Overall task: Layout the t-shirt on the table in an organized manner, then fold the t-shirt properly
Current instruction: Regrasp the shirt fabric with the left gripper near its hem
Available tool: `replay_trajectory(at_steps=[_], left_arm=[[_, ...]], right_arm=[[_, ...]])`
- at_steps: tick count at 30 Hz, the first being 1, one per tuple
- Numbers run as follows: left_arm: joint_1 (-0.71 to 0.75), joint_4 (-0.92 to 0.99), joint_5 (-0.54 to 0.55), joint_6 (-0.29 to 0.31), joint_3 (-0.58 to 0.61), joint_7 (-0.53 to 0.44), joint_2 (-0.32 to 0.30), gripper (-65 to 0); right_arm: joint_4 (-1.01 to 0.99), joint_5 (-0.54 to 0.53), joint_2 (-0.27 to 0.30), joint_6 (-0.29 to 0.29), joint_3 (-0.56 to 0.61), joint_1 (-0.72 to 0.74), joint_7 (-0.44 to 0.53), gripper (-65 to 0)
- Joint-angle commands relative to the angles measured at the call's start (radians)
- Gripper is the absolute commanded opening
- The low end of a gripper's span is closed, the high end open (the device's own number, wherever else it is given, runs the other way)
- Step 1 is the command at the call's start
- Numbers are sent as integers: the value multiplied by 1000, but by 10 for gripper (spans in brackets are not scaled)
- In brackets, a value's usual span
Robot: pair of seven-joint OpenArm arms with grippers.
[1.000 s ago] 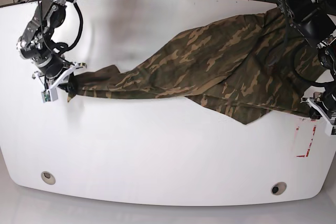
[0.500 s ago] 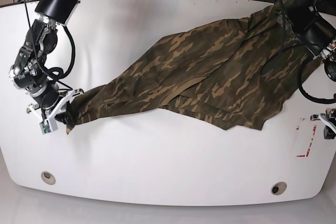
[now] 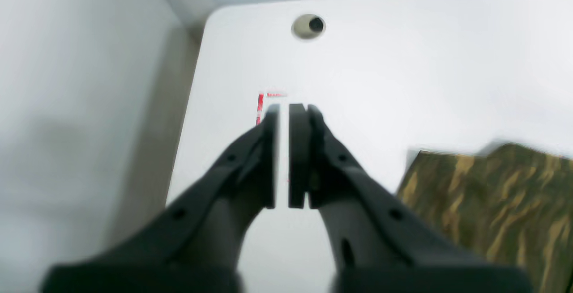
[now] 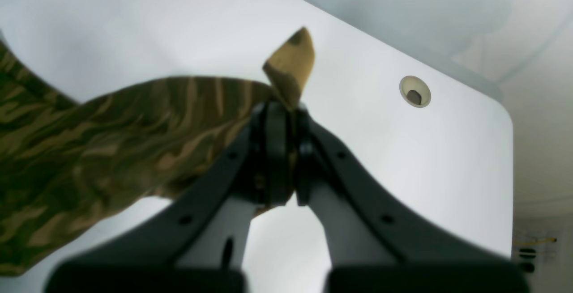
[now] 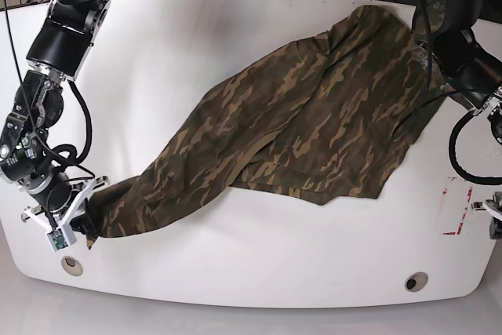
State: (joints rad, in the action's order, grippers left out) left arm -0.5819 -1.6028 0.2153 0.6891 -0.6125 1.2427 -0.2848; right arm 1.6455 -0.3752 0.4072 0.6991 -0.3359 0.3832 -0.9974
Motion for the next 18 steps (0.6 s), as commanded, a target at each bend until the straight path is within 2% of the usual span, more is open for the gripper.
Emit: replay_trajectory(at_steps=[1,4,7,10,14,18], left_arm=[[21,-12,14,-1,9,-11,14,-531],[69,-9,14,-6,9,-16,23,-457],[112,28,14,-47,12,-17,55,-388],[139,85,14,-87,12,-54,80,-349],[170,169,14,-107,27,-145,78,-335],[181,282,14,-111,96,-232,63,-333]], right_arm=[[6,-12,-11,-1,-4,-10,18,-650],[5,-12,-21,-1,-7,-28,18,-650],[3,-12,-31,-1,-7,-48,19,-650],[3,-12,-34,-1,-7,-69,21,-650],[3,-12,-35,-1,-7,-85,21,-650],[3,-12,-35,-1,-7,-108,22,-650]])
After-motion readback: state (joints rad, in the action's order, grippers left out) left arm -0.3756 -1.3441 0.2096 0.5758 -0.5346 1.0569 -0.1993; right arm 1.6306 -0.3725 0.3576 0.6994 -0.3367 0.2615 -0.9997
